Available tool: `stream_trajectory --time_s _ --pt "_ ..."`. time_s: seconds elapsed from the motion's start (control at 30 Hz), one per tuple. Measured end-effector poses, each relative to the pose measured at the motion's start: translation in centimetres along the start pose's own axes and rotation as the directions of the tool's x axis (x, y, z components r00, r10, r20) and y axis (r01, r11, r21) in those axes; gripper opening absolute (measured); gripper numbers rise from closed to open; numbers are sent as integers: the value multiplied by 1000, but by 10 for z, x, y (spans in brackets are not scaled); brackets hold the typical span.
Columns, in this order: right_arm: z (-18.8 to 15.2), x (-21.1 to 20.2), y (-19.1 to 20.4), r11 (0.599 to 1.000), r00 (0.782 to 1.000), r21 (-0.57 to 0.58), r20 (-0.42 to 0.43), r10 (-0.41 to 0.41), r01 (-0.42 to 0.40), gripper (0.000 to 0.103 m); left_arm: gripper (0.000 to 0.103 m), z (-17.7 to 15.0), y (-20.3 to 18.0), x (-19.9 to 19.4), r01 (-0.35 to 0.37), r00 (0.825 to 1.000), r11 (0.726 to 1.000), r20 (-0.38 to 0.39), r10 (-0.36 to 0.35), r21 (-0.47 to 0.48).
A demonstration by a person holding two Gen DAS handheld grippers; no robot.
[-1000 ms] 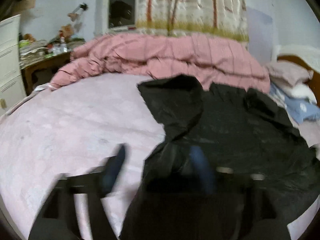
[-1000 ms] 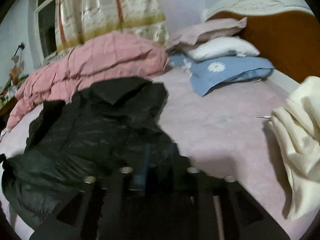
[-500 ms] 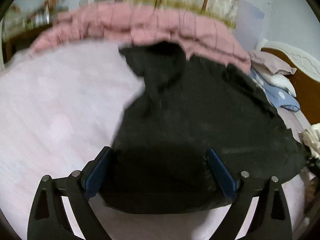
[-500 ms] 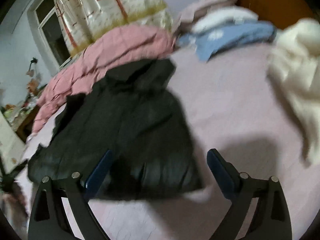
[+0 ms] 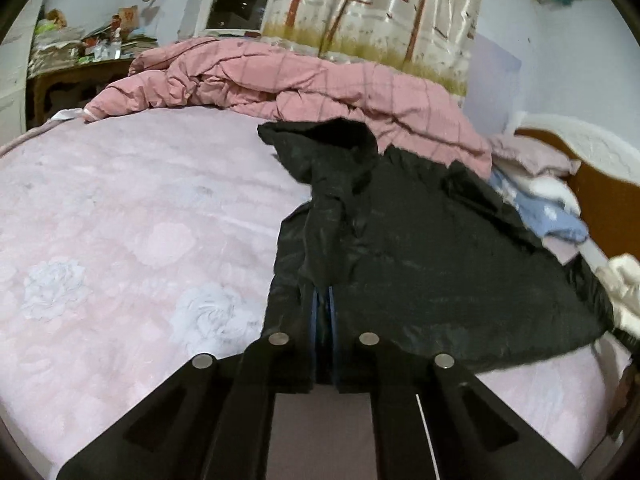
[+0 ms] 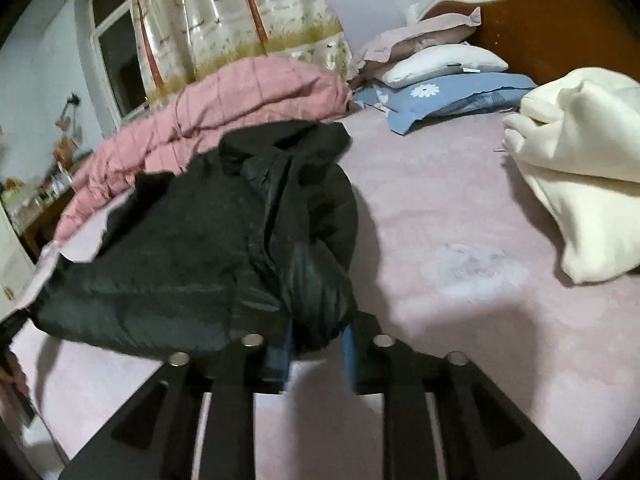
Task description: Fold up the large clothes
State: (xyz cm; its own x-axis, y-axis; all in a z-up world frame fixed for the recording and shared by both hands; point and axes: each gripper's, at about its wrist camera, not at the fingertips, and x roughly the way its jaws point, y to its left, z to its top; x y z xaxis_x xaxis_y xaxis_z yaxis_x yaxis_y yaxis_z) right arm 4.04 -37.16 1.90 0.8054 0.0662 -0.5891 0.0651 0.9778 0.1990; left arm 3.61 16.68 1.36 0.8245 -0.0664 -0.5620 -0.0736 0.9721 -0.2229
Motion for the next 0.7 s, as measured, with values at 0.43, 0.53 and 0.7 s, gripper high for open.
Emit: stream_trajectory --time_s 0.43,0.53,0.7 --pt "50 63 20 990 989 -144 -147 -31 10 3 2 39 -23 48 -9 994 999 -107 13 30" --pt "35 41 15 987 996 -150 -64 -64 53 3 1 27 -25 30 -13 999 998 -52 16 56" --pt "3 -2 -2 992 998 -121 -51 -43 37 3 1 4 -9 6 -37 996 997 -76 42 62"
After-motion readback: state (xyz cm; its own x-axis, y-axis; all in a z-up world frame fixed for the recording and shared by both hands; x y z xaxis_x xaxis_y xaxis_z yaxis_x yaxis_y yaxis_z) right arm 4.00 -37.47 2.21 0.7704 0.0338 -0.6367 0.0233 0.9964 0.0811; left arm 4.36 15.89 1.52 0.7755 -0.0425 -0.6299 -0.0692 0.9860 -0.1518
